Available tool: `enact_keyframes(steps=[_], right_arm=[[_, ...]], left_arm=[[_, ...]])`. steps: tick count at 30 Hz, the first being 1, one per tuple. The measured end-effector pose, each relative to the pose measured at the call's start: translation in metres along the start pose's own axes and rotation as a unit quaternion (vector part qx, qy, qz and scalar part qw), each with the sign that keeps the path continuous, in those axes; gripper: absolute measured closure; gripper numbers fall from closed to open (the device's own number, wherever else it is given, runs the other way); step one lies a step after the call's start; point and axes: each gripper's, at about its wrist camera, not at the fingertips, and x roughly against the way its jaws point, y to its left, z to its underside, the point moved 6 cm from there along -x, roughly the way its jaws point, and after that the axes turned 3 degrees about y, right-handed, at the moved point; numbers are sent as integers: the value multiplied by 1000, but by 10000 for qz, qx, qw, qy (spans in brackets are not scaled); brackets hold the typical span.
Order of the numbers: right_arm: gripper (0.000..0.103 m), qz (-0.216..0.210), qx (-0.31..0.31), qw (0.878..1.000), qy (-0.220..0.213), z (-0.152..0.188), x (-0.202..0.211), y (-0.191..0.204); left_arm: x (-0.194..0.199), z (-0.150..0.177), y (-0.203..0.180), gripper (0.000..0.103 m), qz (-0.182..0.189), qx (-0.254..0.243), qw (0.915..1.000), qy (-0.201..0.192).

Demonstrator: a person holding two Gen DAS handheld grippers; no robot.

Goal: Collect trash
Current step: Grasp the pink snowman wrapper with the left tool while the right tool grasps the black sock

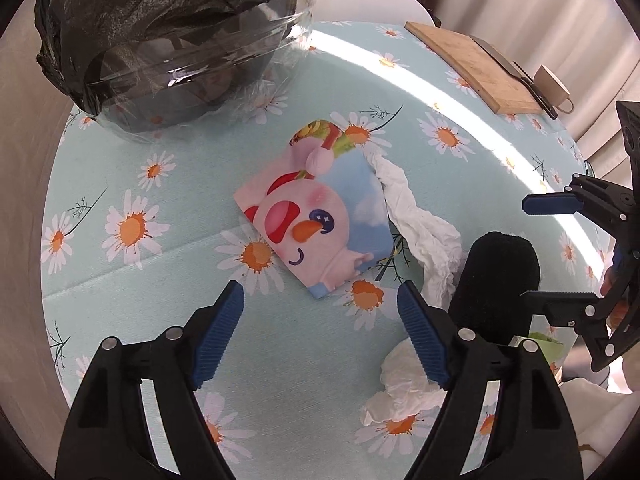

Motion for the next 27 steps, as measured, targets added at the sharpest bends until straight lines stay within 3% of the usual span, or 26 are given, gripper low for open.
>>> enact_keyframes(steps=[8,15,17,21,24,26,27], right_arm=[[14,-72,-90,9999,119,-2,-8,4],[14,-282,-378,9985,281,-2,-15,3],[14,-302,-415,9982,306,-3,-17,3],[14,-488,-479,9967,431,-1,-23,6],[15,-685,-474,9951,530,3,-27,11],[36,-940,-451,9930,563,5,-28,16],[41,-1123,-475,9909,578,6,-27,19]], left_arm=[[-6,-35,0,13,270,-241,9993,109],[-39,-45,-5,12,438,-306,9966,623],[-46,-42,-5,20,440,-302,9956,767],[-41,-40,2,30,493,-170,9963,679],[-36,-38,9,43,667,6,9954,684],[-32,-34,9,47,717,32,9950,701],[-31,-31,9,47,661,2,9952,715]])
